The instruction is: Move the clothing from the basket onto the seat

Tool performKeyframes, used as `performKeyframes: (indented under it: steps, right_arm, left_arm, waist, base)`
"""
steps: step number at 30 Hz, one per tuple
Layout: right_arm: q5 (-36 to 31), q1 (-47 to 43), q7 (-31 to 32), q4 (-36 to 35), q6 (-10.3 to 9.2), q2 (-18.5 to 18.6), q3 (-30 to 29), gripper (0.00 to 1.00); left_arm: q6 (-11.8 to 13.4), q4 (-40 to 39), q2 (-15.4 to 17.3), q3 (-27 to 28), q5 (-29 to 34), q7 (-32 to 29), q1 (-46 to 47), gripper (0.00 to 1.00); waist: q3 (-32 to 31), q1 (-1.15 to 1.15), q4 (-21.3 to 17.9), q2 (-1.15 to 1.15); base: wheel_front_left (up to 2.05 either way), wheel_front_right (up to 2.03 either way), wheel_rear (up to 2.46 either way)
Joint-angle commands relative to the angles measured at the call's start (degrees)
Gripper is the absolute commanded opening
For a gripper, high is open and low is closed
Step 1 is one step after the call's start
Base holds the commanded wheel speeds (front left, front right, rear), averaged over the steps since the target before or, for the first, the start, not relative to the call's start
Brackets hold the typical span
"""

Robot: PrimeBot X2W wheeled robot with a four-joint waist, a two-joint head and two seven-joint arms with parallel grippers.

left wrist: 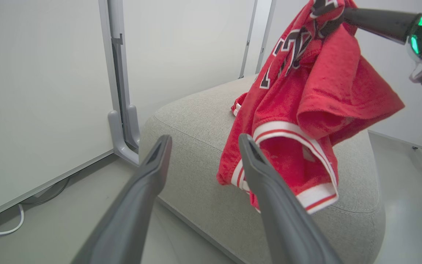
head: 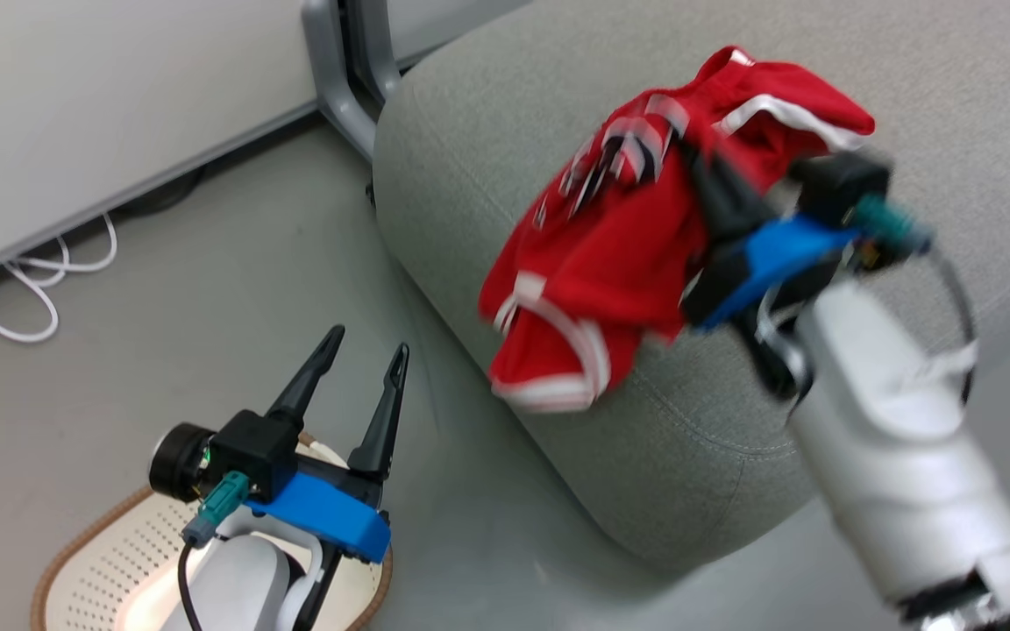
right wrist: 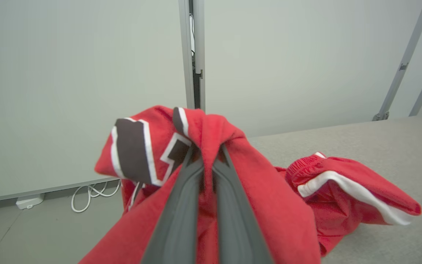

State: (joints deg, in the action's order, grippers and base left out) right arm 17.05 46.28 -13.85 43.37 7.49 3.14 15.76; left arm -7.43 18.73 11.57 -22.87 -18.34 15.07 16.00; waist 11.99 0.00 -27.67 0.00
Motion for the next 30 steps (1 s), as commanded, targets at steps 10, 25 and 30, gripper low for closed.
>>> performKeyframes:
  steps: [10,25,30]
  right_arm:
    - [-6.36,20.89,2.77,-1.35,0.01,10.37,-12.49,0.0]
    - [-10.79,22.18,0.71,4.9,0.01,13.62,-31.87,0.0]
    - [-12.24,21.35,-0.13,9.69,0.01,12.56,-34.67,0.0]
  left_arm:
    - [-0.03,-5.51,4.71,-1.99,2.33,0.16,7.92,1.0]
    - [-0.03,-13.93,10.41,-3.09,4.81,-0.42,17.13,1.0]
    - [0.33,-14.72,10.58,-3.25,4.73,-0.54,17.54,1.0]
  waist:
    - [14.58,0.0,3.61,0.0]
    - [31.48,0.0,8.36,0.0]
    - [32.72,0.0,8.83,0.0]
  base:
    - [0.0,0.0,0.0]
    - [0.0,0.0,0.0]
    - [0.0,0.0,0.0]
